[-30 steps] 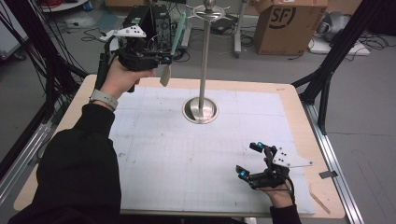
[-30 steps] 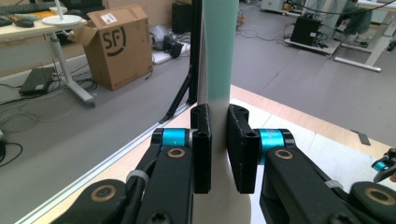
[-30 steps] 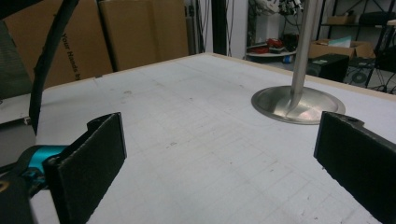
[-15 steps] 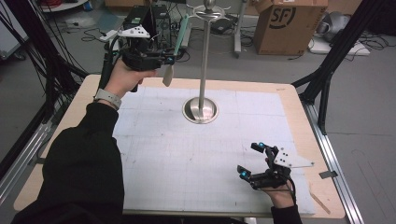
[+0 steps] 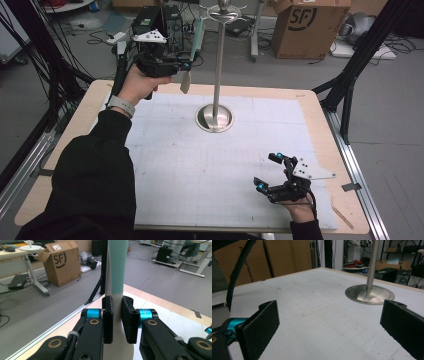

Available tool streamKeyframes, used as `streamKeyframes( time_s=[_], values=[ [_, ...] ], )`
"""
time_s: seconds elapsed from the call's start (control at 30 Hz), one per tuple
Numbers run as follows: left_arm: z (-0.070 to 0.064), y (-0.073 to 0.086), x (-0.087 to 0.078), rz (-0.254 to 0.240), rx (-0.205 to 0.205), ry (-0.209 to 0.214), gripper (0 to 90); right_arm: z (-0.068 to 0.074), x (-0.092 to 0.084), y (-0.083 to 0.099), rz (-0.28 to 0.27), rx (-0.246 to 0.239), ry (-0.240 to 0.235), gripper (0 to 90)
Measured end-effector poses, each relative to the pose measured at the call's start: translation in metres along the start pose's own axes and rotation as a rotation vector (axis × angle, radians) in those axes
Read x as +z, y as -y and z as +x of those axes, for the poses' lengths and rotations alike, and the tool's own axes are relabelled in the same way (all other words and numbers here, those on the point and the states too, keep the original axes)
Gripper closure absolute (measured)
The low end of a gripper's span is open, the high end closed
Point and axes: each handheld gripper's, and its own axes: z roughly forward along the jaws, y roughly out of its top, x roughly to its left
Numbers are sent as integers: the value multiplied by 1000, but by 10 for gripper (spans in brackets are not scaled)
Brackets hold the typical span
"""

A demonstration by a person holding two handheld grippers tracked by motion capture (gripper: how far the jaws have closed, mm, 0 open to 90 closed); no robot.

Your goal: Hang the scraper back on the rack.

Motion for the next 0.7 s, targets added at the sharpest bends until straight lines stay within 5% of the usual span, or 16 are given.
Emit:
streamKeyframes(
  time_s=[0.3,0.5,0.7],
  values=[
    [-10,0,0,-44,23,-100,690,1,-3,0,-8,-3,1,12],
    [-14,10,-15,-63,26,-86,572,1,-5,0,-15,3,1,12],
    [-23,29,-39,-80,56,-70,325,0,-5,0,-22,7,1,12]
  ],
)
